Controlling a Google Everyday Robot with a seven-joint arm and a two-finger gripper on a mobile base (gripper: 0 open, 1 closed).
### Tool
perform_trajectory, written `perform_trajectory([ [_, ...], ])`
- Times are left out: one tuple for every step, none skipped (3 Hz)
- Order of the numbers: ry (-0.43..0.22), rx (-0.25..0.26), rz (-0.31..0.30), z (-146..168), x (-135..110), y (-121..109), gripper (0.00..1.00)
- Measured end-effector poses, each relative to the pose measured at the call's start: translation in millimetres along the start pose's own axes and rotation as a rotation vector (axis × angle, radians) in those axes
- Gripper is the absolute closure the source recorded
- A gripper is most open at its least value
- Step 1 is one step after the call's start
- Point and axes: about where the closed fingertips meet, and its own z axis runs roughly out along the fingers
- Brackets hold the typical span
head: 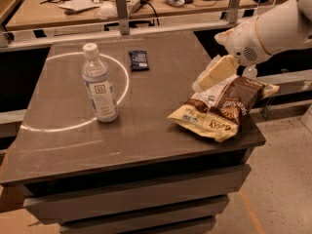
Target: Move rxbar blueberry near blue plastic bottle
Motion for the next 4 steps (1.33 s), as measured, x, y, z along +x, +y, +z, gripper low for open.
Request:
perform_trajectory([
  [-0.100,0.061,0.052,26.9,-7.2,-1.6,0.00],
  [-0.217,0.101,0.091,57.3,-23.6,-16.2,0.00],
  [-0.315,0.111,0.142,103.4,-42.5,-34.1,0.00],
  [-0.344,0.125,0.203,148.2,-49.9,-46.3,0.00],
])
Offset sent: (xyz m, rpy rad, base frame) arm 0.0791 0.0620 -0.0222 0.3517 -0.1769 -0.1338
